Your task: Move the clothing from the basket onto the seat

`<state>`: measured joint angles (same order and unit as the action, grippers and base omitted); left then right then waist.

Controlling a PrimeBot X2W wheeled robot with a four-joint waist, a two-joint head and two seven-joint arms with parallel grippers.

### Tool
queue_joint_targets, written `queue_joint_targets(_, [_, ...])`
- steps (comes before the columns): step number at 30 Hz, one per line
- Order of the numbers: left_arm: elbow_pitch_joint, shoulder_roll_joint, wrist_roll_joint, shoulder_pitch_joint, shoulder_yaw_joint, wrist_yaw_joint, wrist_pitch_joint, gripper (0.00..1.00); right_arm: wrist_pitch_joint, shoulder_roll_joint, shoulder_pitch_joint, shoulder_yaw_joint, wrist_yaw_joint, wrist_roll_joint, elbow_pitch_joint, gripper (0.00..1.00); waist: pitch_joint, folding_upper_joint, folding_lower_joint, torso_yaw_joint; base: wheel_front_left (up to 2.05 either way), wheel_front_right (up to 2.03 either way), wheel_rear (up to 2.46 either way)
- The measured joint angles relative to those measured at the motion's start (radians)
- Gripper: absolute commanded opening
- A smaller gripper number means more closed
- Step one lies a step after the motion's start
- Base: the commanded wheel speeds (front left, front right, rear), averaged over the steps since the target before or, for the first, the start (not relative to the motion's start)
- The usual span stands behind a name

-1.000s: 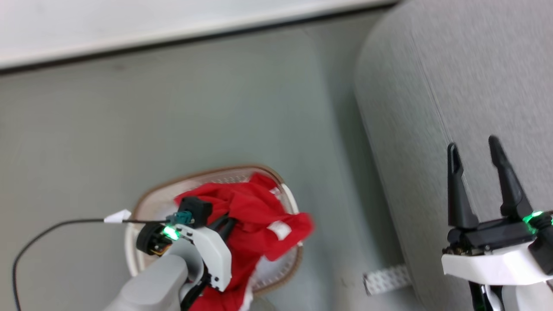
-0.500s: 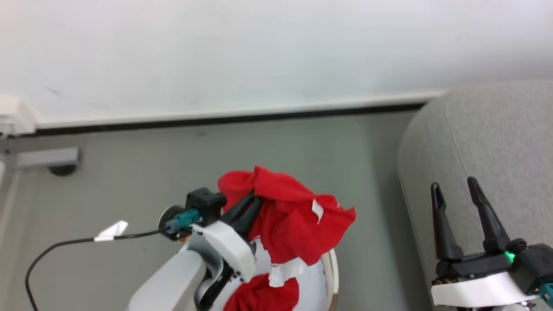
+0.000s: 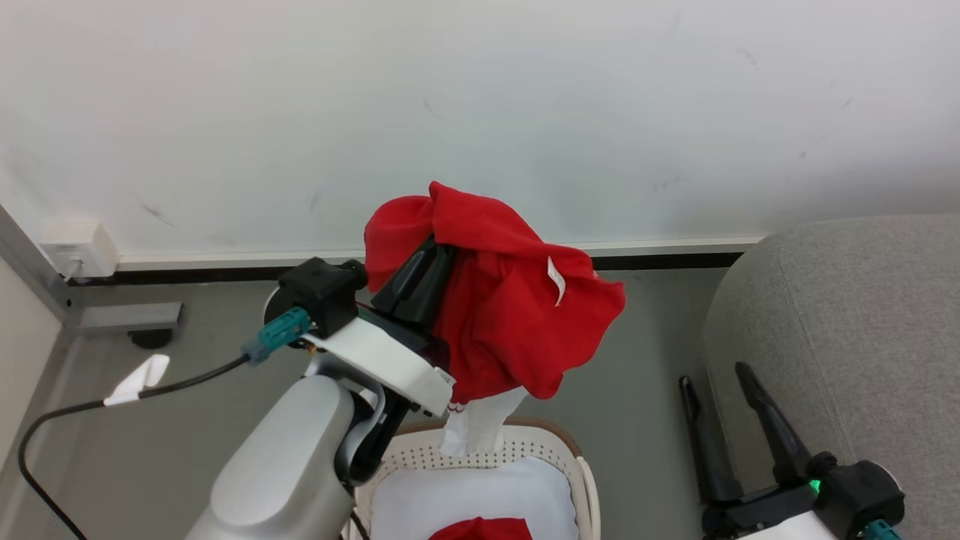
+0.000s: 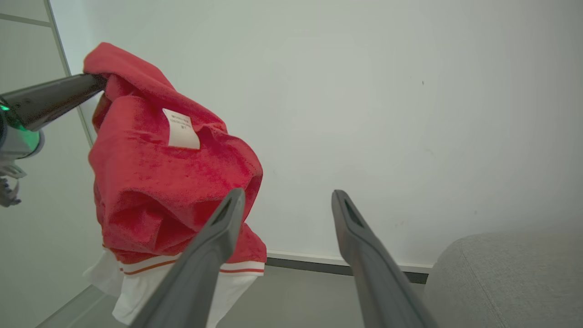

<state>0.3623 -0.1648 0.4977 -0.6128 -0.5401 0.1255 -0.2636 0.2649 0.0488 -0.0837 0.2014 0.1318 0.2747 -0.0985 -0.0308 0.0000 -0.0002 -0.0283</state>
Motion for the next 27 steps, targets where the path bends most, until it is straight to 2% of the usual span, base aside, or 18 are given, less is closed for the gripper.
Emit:
queue_joint_targets(11, [0.002, 0.025, -0.002, 0.000, 0.018, -0.007, 0.000, 0.00, 0.000, 0.000, -0.007, 0.154, 0.000, 0.003, -0.041, 1.00, 0.006, 0.0000, 0.0001, -0.005, 0.00, 0.00, 0.00])
queue_joint_targets(14, [0.009, 0.031, -0.002, 0.001, 0.007, -0.003, 0.000, 0.00, 0.000, 0.001, -0.024, 0.226, 0.000, 0.003, -0.074, 1.00, 0.006, 0.0000, 0.0001, -0.015, 0.00, 0.00, 0.00])
queue_joint_targets(20, [0.017, 0.059, -0.002, 0.003, -0.067, 0.000, 0.000, 0.00, 0.000, 0.000, -0.087, 0.340, 0.000, 0.040, -0.184, 1.00, 0.014, 0.0000, 0.0001, -0.059, 0.00, 0.00, 0.00])
queue_joint_targets(27, [0.006, 0.079, 0.022, 0.022, -0.181, 0.003, 0.007, 0.00, 0.000, 0.000, -0.135, 0.327, 0.000, 0.068, -0.237, 1.00, 0.026, 0.0000, 0.0001, -0.127, 0.00, 0.00, 0.00])
